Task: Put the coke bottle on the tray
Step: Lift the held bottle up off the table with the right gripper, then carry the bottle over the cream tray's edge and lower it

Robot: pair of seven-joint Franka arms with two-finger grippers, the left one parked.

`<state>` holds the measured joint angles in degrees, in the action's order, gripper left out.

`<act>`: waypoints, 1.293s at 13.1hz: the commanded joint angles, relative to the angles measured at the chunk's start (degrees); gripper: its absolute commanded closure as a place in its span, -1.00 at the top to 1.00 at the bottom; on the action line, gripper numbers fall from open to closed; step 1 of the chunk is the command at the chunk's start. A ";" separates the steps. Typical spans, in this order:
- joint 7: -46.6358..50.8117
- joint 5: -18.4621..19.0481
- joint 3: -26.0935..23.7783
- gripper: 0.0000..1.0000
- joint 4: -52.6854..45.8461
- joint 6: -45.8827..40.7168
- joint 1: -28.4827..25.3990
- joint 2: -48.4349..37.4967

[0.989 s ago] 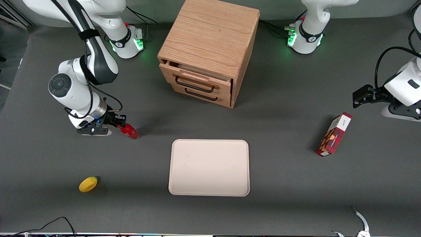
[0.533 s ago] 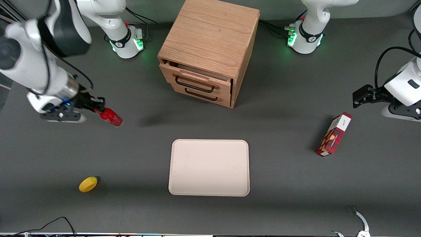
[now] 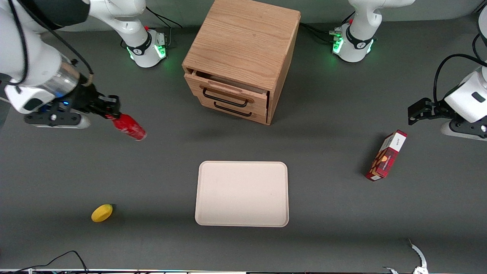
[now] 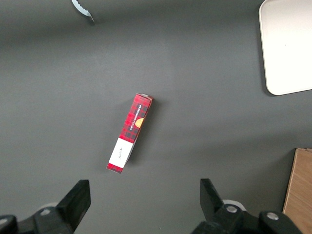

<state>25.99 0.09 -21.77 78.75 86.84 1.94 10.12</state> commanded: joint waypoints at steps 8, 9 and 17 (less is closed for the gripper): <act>20.15 15.20 -5.47 -1.00 -21.60 20.64 -8.08 33.28; 21.46 15.46 -5.38 -1.00 -22.75 21.87 -8.26 35.48; 28.76 20.55 -4.86 -1.00 -24.96 26.01 -11.52 42.70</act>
<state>51.94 17.59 -26.22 56.88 112.93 -8.74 51.24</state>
